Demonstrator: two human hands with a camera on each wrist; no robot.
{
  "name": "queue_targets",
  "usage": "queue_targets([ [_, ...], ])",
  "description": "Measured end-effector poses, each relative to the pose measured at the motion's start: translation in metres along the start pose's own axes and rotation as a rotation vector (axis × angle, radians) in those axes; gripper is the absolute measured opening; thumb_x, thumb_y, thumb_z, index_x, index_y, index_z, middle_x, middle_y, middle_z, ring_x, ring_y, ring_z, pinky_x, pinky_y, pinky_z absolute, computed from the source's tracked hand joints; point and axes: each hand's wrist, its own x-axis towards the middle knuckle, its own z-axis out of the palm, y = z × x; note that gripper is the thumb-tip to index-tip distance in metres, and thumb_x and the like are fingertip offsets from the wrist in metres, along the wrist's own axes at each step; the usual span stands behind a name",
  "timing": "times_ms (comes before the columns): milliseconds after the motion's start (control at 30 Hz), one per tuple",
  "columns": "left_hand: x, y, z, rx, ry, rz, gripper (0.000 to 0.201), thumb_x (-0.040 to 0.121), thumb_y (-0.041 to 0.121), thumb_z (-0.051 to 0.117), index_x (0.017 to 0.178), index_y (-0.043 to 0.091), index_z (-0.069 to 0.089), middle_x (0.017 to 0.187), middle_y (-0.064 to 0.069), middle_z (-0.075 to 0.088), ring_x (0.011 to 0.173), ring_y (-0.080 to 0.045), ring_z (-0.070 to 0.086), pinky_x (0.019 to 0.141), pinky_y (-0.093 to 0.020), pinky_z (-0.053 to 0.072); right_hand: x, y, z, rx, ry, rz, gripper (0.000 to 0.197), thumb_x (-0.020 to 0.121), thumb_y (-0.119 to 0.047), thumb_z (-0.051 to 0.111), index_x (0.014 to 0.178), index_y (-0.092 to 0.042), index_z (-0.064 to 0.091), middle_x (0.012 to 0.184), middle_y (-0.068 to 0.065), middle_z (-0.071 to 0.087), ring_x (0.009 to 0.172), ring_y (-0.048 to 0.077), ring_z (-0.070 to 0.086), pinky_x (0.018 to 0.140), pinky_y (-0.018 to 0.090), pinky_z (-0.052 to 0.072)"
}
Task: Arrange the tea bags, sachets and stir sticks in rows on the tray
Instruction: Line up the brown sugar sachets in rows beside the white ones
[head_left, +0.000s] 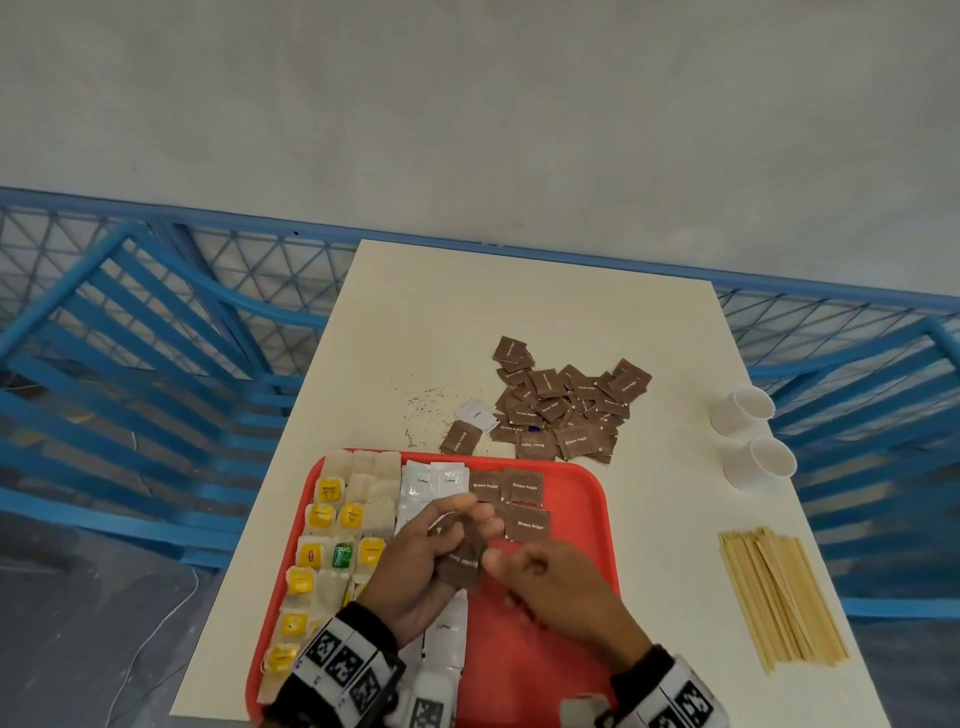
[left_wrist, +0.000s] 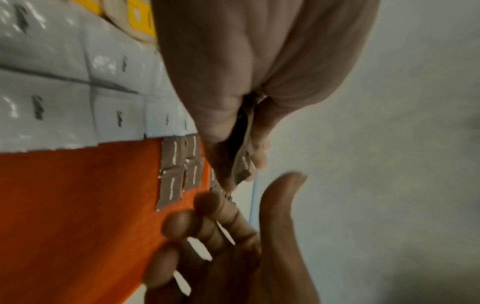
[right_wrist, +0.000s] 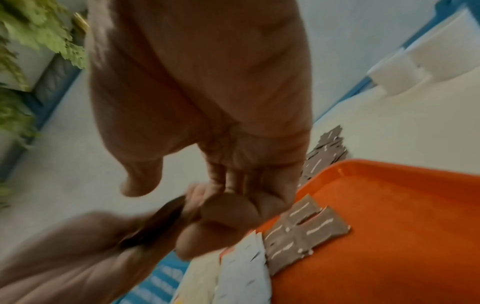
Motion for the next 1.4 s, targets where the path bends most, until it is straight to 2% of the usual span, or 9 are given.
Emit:
queue_targets([
  [167,-0.003,-0.014,0.025,0.112,-0.057,0.100,0.029,0.102,-0.003,0.037,0.125,-0.003,0.054,0.124,-0.021,0.067,0.114,-0.030,0.067,0.062,-0.038,0.062,-0.020,-0.009,0.006,0.171,0.121,-0.185,0.043,0.096,-0.030,0.063,0.065,0.000,0.064,0.050,-0.005,0.059,0.046,0.002,0.049,0.053,0.016,0.037],
  [433,-0.020,-0.001,0.019,0.554,0.012,0.203,0.024,0.105,0.013,0.045,0.111,0.008,0.067,0.102,-0.011,0.074,0.085,-0.020,0.072,0.074,-0.034,0.059,-0.032,-0.005,-0.022,0.221,0.223,-0.263,0.040,0.094,-0.031,0.063,0.072,0.002,0.068,0.054,0.001,0.058,0.050,0.004,0.050,0.055,0.014,0.037],
  [567,-0.035,-0.003,0.022,0.836,-0.039,0.218,0.014,0.093,0.018,0.067,0.080,0.013,0.070,0.067,-0.010,0.068,0.061,-0.022,0.065,0.055,-0.029,0.052,-0.033,-0.008,-0.021,0.270,0.201,-0.248,0.032,0.093,-0.028,0.066,0.076,-0.001,0.070,0.055,-0.005,0.060,0.051,0.001,0.051,0.055,0.013,0.038],
  [667,-0.036,-0.004,0.018,0.940,-0.028,0.246,0.028,0.091,0.018,0.070,0.064,0.018,0.064,0.060,-0.009,0.067,0.054,-0.021,0.062,0.051,-0.027,0.047,-0.035,-0.016,-0.016,0.391,0.196,-0.233,0.019,0.092,-0.021,0.068,0.085,-0.004,0.075,0.071,-0.004,0.073,0.059,-0.001,0.060,0.056,0.013,0.044],
  [800,-0.038,0.002,0.014,1.017,-0.044,0.238,0.031,0.092,0.022,0.068,0.067,0.007,0.062,0.060,-0.010,0.067,0.050,-0.024,0.059,0.050,-0.030,0.047,-0.032,-0.017,-0.017,0.473,0.256,-0.187,0.029,0.093,-0.019,0.065,0.068,-0.004,0.066,0.059,-0.004,0.062,0.052,0.003,0.050,0.053,0.016,0.040],
  [1000,-0.037,0.006,0.013,1.085,-0.078,0.236,0.028,0.093,0.015,0.067,0.069,0.002,0.061,0.060,-0.018,0.066,0.048,-0.026,0.057,0.047,-0.029,0.047,-0.030,-0.020,-0.016,0.550,0.163,-0.166,0.025,0.089,-0.021,0.070,0.088,0.004,0.073,0.064,-0.003,0.068,0.051,0.003,0.056,0.049,0.014,0.042],
  [1133,-0.034,0.012,0.012,1.058,-0.071,0.282,0.023,0.095,0.015,0.065,0.078,-0.001,0.067,0.059,-0.020,0.064,0.048,-0.024,0.056,0.048,-0.029,0.047,-0.028,-0.013,-0.024,0.447,0.141,-0.157,0.035,0.084,-0.034,0.073,0.076,0.000,0.071,0.060,0.003,0.062,0.053,0.008,0.050,0.053,0.017,0.041],
  [1233,-0.032,0.021,0.012,1.081,-0.059,0.310,0.018,0.093,0.014,0.066,0.078,0.005,0.071,0.059,-0.020,0.066,0.047,-0.023,0.058,0.047,-0.030,0.048,-0.033,-0.010,-0.033,0.374,0.019,-0.147,0.025,0.085,-0.031,0.072,0.070,-0.011,0.071,0.064,0.001,0.067,0.055,0.004,0.054,0.057,0.016,0.041],
  [1400,-0.032,0.031,0.023,1.288,-0.298,0.198,0.016,0.090,0.017,0.071,0.078,0.006,0.070,0.057,-0.017,0.065,0.042,-0.019,0.055,0.047,-0.026,0.047,-0.029,-0.014,-0.038,0.067,-0.099,-0.239,0.013,0.080,-0.022,0.081,0.092,-0.018,0.076,0.068,-0.017,0.066,0.056,0.001,0.045,0.058,0.016,0.036],
])
